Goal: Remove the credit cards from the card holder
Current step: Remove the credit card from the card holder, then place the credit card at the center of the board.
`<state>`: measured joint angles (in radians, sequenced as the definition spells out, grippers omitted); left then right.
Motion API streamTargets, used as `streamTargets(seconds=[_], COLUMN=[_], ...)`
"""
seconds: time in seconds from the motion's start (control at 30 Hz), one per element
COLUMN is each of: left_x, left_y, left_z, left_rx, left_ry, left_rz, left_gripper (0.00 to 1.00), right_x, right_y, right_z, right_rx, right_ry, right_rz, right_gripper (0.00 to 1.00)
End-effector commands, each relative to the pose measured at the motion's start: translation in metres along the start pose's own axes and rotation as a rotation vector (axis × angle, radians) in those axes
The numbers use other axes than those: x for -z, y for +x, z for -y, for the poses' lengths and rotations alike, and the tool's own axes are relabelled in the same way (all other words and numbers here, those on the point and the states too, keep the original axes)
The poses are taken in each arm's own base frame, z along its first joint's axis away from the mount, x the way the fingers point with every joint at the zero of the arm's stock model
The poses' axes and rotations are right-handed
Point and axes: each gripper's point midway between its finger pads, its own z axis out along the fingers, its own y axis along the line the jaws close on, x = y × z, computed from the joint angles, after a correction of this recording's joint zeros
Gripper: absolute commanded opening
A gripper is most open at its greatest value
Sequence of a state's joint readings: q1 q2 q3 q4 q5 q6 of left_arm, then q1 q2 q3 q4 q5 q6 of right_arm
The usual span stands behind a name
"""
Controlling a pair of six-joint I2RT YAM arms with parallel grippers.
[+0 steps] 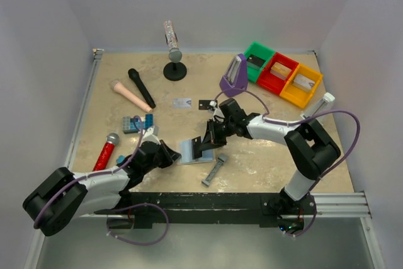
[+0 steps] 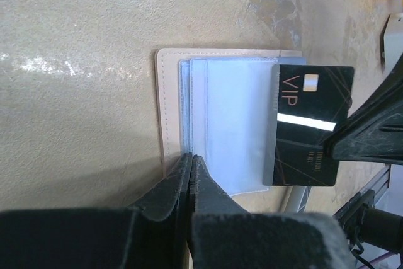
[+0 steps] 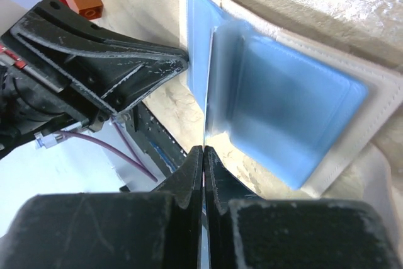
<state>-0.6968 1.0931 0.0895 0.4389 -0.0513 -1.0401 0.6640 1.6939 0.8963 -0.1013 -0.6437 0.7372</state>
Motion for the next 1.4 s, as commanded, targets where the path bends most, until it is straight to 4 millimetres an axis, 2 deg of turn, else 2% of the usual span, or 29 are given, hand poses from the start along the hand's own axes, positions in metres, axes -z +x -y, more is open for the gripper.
streamTargets(seconds=[0.0,0.17,0.3,0.4,0.43,0.53,0.57,0.63,0.7,0.83,0.93,1.07,1.2,1.37], left_x=[0.004,0.007,0.013,0.025,0.031,0.054,0.062,0.08,0.1,0.145,0.172,0.194,0.199,0.199], left_y=[0.009,0.002,-0.016,-0.035,-0.043,-0.068,-0.075,-0.089,-0.094,-0.064,-0.05,-0.041,-0.024,-0.014], left_z=[-0.018,-0.007,0.019,0.046,0.056,0.083,0.088,0.105,0.127,0.186,0.211,0.223,0.221,0.223], left_rx=[-0.003,-0.007,-0.038,-0.071,-0.085,-0.152,-0.168,-0.19,-0.256,-0.44,-0.506,-0.606,-0.662,-0.652], left_ry=[-0.06,-0.031,0.032,0.093,0.112,0.179,0.193,0.255,0.372,0.722,0.88,0.971,0.995,1.034], left_rz=[-0.019,-0.003,0.035,0.079,0.099,0.177,0.203,0.267,0.289,0.128,0.036,-0.022,-0.185,-0.283], left_gripper=[0.0,0.0,0.02,0.21,0.32,0.48,0.57,0.74,0.82,0.82,0.8,0.79,0.73,0.69], right_x=[0.018,0.03,0.052,0.073,0.083,0.104,0.11,0.118,0.125,0.138,0.142,0.149,0.154,0.153], right_y=[-0.006,-0.005,-0.005,0.0,0.0,0.011,0.015,0.031,0.046,0.083,0.105,0.122,0.131,0.132], right_z=[-0.008,-0.009,-0.021,-0.034,-0.039,-0.053,-0.058,-0.071,-0.085,-0.106,-0.119,-0.129,-0.135,-0.135], right_rx=[0.056,0.08,0.155,0.247,0.288,0.385,0.409,0.459,0.505,0.598,0.675,0.736,0.756,0.755], right_ry=[0.002,0.032,0.051,0.054,0.055,0.029,0.016,-0.059,-0.135,-0.276,-0.334,-0.379,-0.427,-0.424], right_rz=[0.046,0.059,0.098,0.107,0.113,0.115,0.11,0.052,-0.007,-0.12,-0.183,-0.231,-0.245,-0.249], right_gripper=[0.0,0.0,0.0,0.0,0.0,0.0,0.0,0.0,0.0,0.0,0.0,0.0,0.0,0.0])
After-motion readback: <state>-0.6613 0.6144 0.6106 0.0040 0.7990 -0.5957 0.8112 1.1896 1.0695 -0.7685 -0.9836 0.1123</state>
